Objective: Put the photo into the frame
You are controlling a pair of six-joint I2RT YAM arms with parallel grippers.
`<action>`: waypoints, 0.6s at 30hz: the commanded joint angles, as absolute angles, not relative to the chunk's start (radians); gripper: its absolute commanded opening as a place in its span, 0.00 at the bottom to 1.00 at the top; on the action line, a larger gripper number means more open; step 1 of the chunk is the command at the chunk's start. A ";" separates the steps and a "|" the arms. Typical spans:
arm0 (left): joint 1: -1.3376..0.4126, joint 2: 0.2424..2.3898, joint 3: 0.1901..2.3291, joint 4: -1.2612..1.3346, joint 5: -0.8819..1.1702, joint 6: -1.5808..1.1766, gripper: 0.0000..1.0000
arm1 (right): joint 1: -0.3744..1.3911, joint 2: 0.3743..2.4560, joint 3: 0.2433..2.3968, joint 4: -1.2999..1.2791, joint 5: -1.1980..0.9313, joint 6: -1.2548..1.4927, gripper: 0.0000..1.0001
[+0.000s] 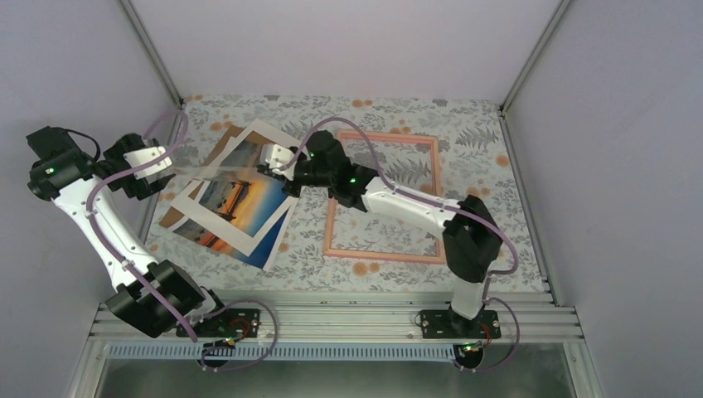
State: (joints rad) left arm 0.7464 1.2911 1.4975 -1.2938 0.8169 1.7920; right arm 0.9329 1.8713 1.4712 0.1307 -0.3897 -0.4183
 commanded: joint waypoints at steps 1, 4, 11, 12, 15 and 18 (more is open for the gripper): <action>0.741 1.299 1.531 -1.356 0.957 1.695 1.00 | 0.882 1.764 1.492 0.017 -0.363 -0.450 0.04; 0.739 1.271 1.483 -1.356 0.990 1.692 1.00 | 0.821 1.707 1.444 -0.021 -0.375 -0.483 0.04; 0.720 1.243 1.351 -1.356 1.090 1.681 1.00 | 0.697 1.495 1.252 -0.074 -0.491 -0.589 0.04; 0.706 1.235 1.323 -1.356 1.099 1.694 1.00 | 0.683 1.471 1.221 -0.076 -0.504 -0.605 0.04; 0.640 1.214 1.242 -1.349 1.122 1.711 1.00 | 0.646 1.415 1.155 -0.079 -0.530 -0.641 0.04; 0.592 1.213 1.187 -1.299 1.160 1.650 1.00 | 0.612 1.381 1.120 -0.081 -0.556 -0.647 0.04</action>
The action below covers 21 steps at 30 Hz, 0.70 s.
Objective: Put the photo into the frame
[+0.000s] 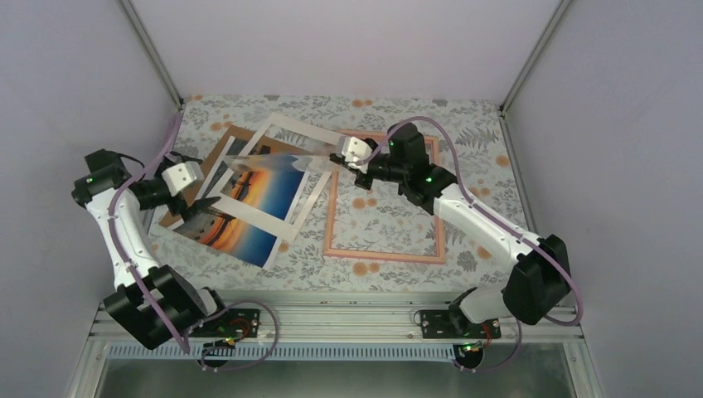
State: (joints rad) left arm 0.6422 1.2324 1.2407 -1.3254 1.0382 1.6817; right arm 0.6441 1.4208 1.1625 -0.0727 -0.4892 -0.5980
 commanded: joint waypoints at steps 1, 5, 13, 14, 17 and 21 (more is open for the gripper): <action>0.577 1.213 1.171 -1.285 1.174 1.648 1.00 | 0.604 1.373 1.112 -0.082 -0.561 -0.649 0.04; 0.483 1.185 1.087 -1.068 1.195 1.456 1.00 | 0.593 1.357 1.088 -0.073 -0.587 -0.663 0.04; 0.316 1.232 1.061 -0.782 1.128 1.265 0.92 | 0.582 1.349 1.078 -0.064 -0.606 -0.671 0.04; 0.300 1.242 1.067 -0.790 1.122 1.275 0.88 | 0.580 1.349 1.077 -0.061 -0.606 -0.668 0.04; 0.258 1.261 1.084 -0.816 1.128 1.280 0.71 | 0.565 1.347 1.082 -0.046 -0.601 -0.649 0.04; 0.212 1.249 1.104 -0.832 1.139 1.217 0.27 | 0.550 1.343 1.094 -0.033 -0.599 -0.624 0.04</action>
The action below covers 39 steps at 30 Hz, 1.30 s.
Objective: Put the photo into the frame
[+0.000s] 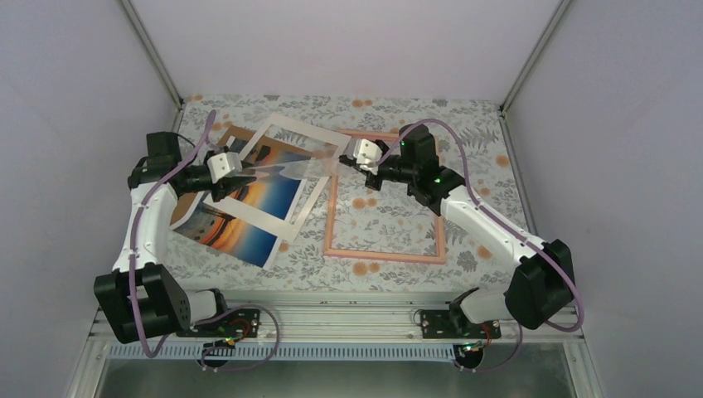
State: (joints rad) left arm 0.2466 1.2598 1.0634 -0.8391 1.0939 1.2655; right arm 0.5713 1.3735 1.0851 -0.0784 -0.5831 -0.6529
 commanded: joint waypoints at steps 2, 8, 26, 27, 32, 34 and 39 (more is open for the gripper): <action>0.209 1.231 1.148 -0.816 1.136 1.101 0.03 | 0.539 1.330 1.106 -0.031 -0.606 -0.602 0.04; 0.207 1.199 1.360 -0.787 1.121 0.804 0.02 | 0.500 1.291 1.190 -0.056 -0.562 -0.493 0.24; -0.250 1.204 1.789 -0.576 1.089 0.072 0.02 | -0.157 1.203 1.235 -0.359 -0.403 -0.181 1.00; -0.296 1.211 1.800 -0.552 1.069 0.049 0.02 | -0.185 1.201 1.232 -0.377 -0.430 -0.182 1.00; -0.433 1.289 1.792 -0.349 1.038 -0.213 0.02 | -0.261 1.191 1.193 -0.445 -0.453 -0.201 1.00; -0.437 1.335 1.755 -0.279 1.014 -0.319 0.02 | -0.293 1.190 1.172 -0.457 -0.457 -0.203 1.00; -0.438 1.498 1.728 -0.214 0.937 -0.443 0.02 | -0.363 1.230 1.154 -0.497 -0.504 -0.170 1.00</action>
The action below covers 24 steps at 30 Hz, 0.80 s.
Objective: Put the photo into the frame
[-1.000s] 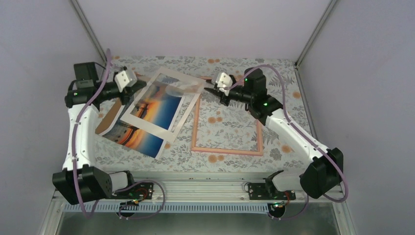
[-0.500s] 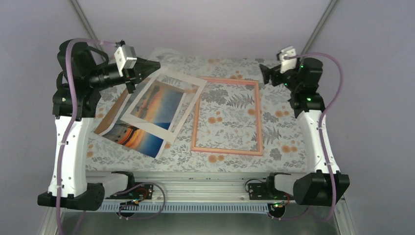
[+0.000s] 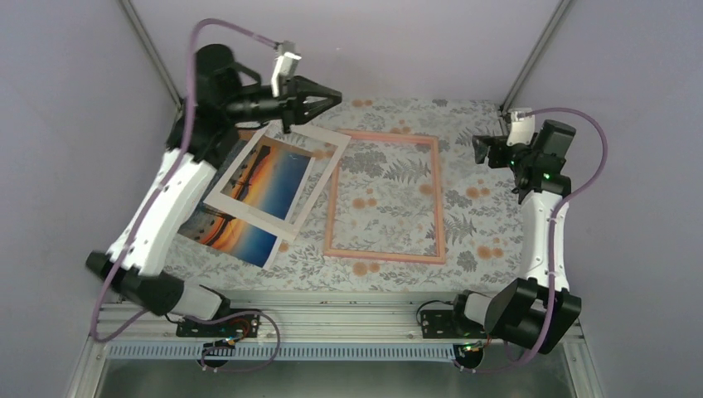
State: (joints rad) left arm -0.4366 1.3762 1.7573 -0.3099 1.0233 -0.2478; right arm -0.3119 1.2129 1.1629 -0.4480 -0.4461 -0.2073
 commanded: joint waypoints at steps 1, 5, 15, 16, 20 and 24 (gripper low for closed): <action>-0.437 1.536 1.725 -0.209 0.923 -0.454 0.02 | -0.380 1.244 1.158 -0.515 -0.521 -0.168 1.00; -0.436 1.667 1.633 -0.148 0.853 -0.463 0.03 | -0.425 1.297 1.169 -0.606 -0.685 -0.172 0.95; -0.443 2.082 1.681 -0.064 0.718 -0.381 0.02 | -0.425 1.322 1.089 -0.575 -0.729 -0.140 0.93; -0.442 2.110 1.703 -0.073 0.718 -0.363 0.02 | -0.425 1.328 1.089 -0.572 -0.729 -0.137 0.93; -0.417 2.174 1.769 -0.172 0.652 -0.305 0.02 | -0.425 1.352 1.094 -0.563 -0.746 -0.125 0.92; -0.361 2.192 1.741 -0.193 0.607 -0.279 0.02 | -0.419 1.364 1.061 -0.537 -0.764 -0.093 0.92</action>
State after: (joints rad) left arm -0.4175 2.2017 1.7107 -0.1680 0.6693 -0.3389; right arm -0.4206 1.3548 1.0954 -0.5735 -0.7151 -0.1341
